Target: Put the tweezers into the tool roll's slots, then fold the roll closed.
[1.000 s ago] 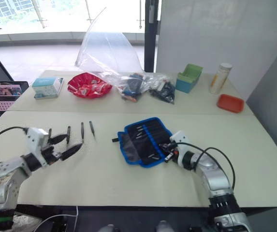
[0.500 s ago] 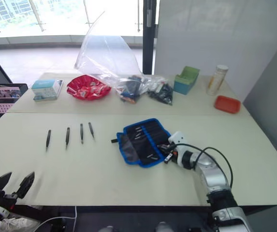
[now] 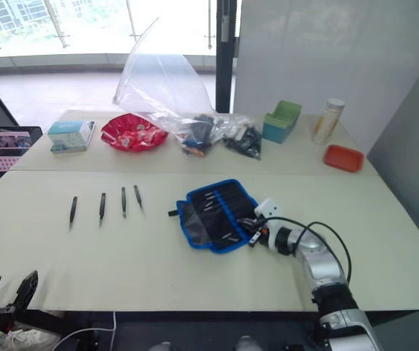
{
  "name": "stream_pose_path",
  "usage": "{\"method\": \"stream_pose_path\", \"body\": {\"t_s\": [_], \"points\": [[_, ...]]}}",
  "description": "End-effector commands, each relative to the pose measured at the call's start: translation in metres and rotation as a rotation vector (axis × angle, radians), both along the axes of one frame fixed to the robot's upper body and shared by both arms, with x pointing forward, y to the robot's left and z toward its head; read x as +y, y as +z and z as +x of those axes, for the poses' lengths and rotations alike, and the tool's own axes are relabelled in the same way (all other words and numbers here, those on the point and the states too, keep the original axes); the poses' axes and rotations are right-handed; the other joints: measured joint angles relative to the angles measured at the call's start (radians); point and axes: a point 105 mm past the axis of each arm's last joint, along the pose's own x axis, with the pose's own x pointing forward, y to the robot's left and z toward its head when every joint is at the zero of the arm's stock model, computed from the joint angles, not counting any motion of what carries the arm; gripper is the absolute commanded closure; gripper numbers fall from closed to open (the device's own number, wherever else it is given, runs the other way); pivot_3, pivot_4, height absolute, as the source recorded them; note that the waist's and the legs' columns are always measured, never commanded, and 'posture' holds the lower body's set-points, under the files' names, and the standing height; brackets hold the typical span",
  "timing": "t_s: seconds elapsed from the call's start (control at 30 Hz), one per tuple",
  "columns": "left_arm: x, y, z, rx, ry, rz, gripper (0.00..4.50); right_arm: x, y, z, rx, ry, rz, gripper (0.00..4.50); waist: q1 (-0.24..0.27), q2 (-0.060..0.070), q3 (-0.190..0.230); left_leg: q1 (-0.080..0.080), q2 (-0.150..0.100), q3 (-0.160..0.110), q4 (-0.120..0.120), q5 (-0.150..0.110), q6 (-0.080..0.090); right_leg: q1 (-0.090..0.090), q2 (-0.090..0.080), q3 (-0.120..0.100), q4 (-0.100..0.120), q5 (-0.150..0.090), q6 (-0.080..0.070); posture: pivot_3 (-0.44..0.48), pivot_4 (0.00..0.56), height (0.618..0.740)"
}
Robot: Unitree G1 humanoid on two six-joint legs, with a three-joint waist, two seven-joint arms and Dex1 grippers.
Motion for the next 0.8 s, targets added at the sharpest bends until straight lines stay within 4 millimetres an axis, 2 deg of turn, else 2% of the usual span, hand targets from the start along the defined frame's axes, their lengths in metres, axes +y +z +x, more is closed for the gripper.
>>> {"method": "stream_pose_path", "body": {"t_s": [0.03, 0.27, 0.37, 0.47, 0.67, 0.8], "points": [[0.006, 0.01, 0.012, -0.031, 0.029, 0.009, 0.03, -0.003, -0.008, -0.007, 0.012, 0.006, 0.002, 4.5, 0.002, 0.0, 0.0, 0.0, 0.0, 0.0, 0.0, 0.0, 0.0, 0.0, 0.0, 0.0, 0.0, 0.0, 0.0, 0.0, 0.15, 0.738], [0.008, 0.015, 0.046, 0.004, 0.029, 0.044, 0.03, -0.003, 0.0, -0.01, -0.027, 0.013, 0.023, 4.5, 0.001, 0.0, 0.0, 0.0, 0.0, 0.0, 0.0, 0.0, 0.0, 0.0, 0.0, 0.0, 0.0, 0.0, 0.0, 0.0, 0.15, 0.738], [0.006, 0.021, 0.082, 0.015, 0.019, 0.051, 0.03, -0.005, -0.004, -0.016, -0.036, 0.003, 0.011, 4.5, 0.009, 0.001, 0.0, -0.001, -0.001, -0.002, -0.001, 0.0, 0.0, -0.001, 0.0, -0.001, 0.001, 0.0, 0.0, 0.0, 0.15, 0.738], [-0.008, 0.017, 0.111, 0.033, -0.031, 0.019, 0.03, -0.005, -0.002, -0.017, -0.058, -0.013, 0.014, 4.5, 0.008, 0.001, 0.0, -0.001, -0.001, -0.002, 0.0, 0.0, 0.0, -0.001, 0.0, -0.002, 0.001, 0.0, 0.0, 0.0, 0.15, 0.738], [-0.017, 0.005, 0.131, 0.085, -0.019, -0.013, 0.03, -0.006, 0.001, -0.014, -0.101, -0.064, 0.048, 4.5, -0.002, 0.001, 0.0, -0.001, -0.001, -0.002, -0.001, -0.001, -0.001, -0.004, -0.001, -0.001, 0.003, 0.001, 0.001, 0.0, 0.15, 0.738], [-0.021, 0.001, 0.139, 0.095, -0.018, -0.014, 0.03, -0.009, -0.015, -0.017, -0.096, -0.113, 0.021, 4.5, 0.002, 0.001, 0.0, -0.001, -0.002, -0.002, -0.002, -0.001, -0.001, -0.004, -0.002, -0.001, 0.003, 0.001, 0.001, 0.0, 0.15, 0.738]]}}
